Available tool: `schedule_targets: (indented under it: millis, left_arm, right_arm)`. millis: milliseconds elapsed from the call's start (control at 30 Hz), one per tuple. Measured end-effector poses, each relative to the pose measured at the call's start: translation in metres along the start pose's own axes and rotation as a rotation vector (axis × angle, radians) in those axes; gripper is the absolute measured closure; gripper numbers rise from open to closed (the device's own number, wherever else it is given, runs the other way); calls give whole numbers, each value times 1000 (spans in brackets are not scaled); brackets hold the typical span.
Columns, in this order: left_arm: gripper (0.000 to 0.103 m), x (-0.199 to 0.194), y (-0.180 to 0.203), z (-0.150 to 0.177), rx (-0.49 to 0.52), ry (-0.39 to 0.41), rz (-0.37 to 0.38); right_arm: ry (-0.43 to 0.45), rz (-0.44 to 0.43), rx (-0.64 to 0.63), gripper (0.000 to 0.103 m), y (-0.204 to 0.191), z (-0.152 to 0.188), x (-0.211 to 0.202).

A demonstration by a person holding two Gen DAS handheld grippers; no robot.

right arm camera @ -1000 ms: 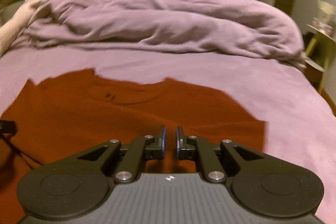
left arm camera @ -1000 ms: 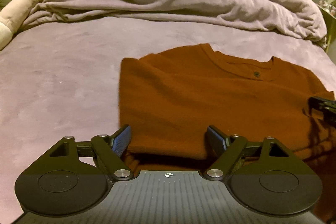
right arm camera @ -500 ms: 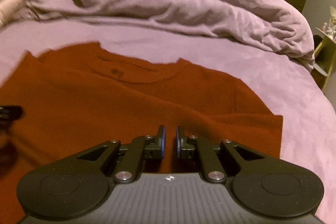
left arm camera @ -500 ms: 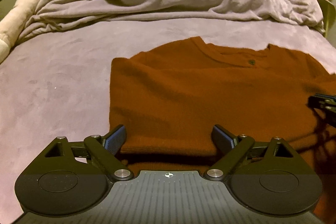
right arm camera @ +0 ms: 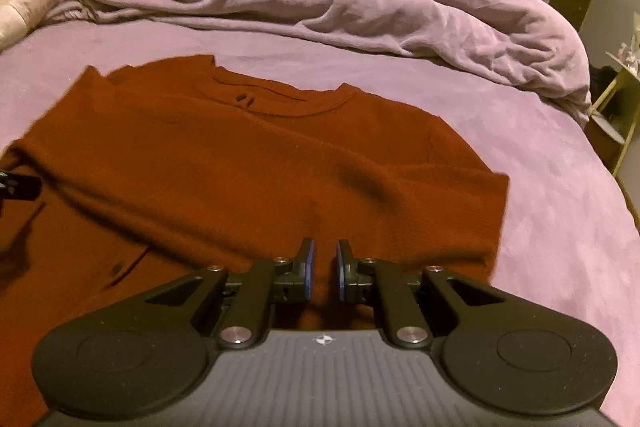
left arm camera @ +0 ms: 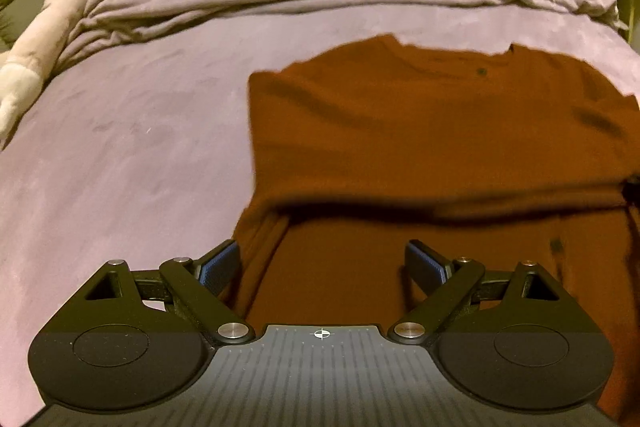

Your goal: Fold small clothes

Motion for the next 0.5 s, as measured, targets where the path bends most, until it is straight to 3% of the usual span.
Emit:
schedule_targets:
  millis: [67,167,300,500]
  left_arm:
    - [9,-12,-11,10,-11,-6,-18]
    - [9,-38,-26,25,-47,6,-6]
    - [8,-66,-44,48,-116,3,6]
    - [8,-89,-56,72,-140,-14,11]
  right_arm:
    - [-39,-52,45,75,-5,26,-19]
    - [-24,-92,76,74,-12,72,-69]
    - [-26,-85,143,64,-12,124,-119]
    - [-51,-69,197,62,-14,170,-156]
Point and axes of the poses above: each gripper's, at about its wrist camera, not at the fingertips, and x roughly the way its jaws point, y to its right, z to its underside, the point moved 9 cm from there along x, roughly the way its jaws point, and after that the axes turned 15 degrees about -x, right-handed, at the moved point
